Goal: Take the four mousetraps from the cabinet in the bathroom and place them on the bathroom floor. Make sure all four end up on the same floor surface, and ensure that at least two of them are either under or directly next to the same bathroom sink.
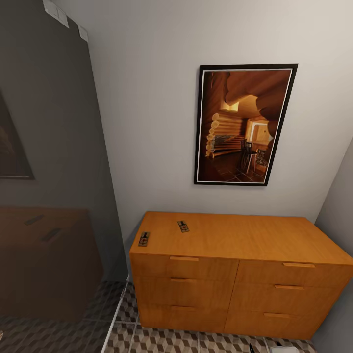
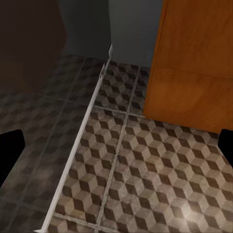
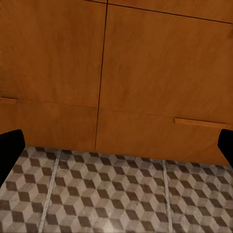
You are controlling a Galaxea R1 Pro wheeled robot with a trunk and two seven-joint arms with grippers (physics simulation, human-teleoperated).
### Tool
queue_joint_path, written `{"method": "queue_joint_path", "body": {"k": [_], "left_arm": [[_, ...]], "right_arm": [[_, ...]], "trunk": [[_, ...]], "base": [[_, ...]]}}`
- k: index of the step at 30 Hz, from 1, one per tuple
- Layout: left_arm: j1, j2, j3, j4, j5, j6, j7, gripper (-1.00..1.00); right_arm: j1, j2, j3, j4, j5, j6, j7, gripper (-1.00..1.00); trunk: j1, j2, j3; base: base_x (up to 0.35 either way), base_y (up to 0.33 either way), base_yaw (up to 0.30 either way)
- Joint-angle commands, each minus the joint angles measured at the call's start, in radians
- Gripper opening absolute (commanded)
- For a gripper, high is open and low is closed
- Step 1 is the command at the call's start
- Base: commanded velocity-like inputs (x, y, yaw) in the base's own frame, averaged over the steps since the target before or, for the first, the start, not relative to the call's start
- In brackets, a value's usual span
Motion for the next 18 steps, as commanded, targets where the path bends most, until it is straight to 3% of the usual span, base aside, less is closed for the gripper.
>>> {"method": "queue_joint_path", "body": {"k": [1, 11, 16, 18], "left_arm": [[-0.001, -0.001, -0.001, 0.004, 0.008, -0.006, -0.003, 1.00], [-0.001, -0.010, -0.006, 0.002, 0.012, 0.007, -0.002, 1.00], [-0.001, -0.024, -0.009, -0.043, 0.012, 0.071, 0.001, 1.00], [-0.001, -0.038, -0.010, -0.098, 0.010, 0.129, 0.004, 1.00]], "right_arm": [[-0.001, 0.000, 0.009, 0.004, -0.007, -0.005, 0.001, 1.00], [-0.002, 0.001, 0.009, -0.007, 0.019, -0.002, 0.007, 1.00], [-0.004, 0.002, 0.009, -0.096, 0.057, 0.023, 0.003, 1.00], [-0.004, 0.003, 0.009, -0.164, 0.085, 0.085, 0.001, 1.00]], "trunk": [[0.000, -0.001, 0.000], [0.000, -0.001, 0.000], [0.000, -0.001, 0.000], [0.000, -0.001, 0.000]], "base": [[0.000, 0.000, 0.000], [0.000, 0.000, 0.000], [0.000, 0.000, 0.000], [0.000, 0.000, 0.000]]}}
